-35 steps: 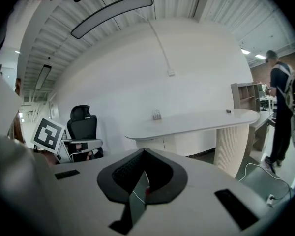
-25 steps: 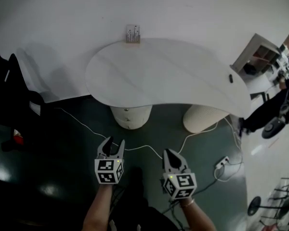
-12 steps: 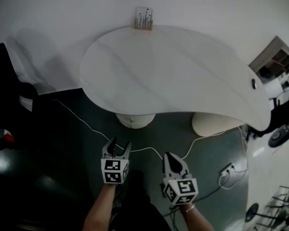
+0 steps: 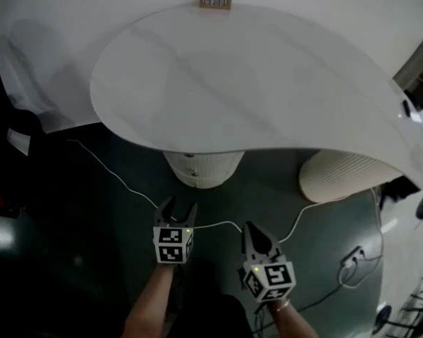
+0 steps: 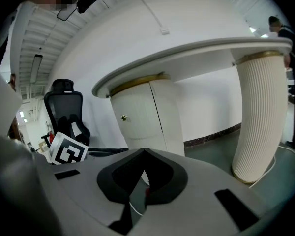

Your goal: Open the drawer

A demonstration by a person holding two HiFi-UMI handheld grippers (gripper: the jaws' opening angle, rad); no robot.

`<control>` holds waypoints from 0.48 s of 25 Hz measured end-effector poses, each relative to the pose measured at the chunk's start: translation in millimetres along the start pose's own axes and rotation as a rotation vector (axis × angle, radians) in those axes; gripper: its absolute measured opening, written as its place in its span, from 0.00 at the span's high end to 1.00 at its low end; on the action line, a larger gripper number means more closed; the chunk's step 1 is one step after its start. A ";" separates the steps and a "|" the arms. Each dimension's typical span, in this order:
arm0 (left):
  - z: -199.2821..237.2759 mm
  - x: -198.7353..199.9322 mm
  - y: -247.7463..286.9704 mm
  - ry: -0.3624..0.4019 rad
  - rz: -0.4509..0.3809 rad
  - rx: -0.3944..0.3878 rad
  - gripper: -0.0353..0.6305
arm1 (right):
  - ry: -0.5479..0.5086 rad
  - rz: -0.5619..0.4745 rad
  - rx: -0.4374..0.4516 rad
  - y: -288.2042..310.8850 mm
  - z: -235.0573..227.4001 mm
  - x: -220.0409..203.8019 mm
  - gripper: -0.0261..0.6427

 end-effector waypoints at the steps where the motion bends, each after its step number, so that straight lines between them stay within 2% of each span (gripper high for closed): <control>1: -0.4 -10.9 11.7 -0.001 0.002 0.002 0.60 | -0.001 -0.002 -0.001 6.6 -6.9 -12.2 0.96; 12: 9.8 -118.9 135.8 -0.009 0.014 0.036 0.60 | -0.081 -0.031 0.028 79.8 -60.4 -112.9 0.96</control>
Point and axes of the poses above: the fingertips, and each gripper's own axes: y forward along the fingers, z to its left, x out of its top, the point moved 5 cm from there along -y, backward along the fingers, and after that the axes turned 12 degrees about x, right-handed, at the moved point
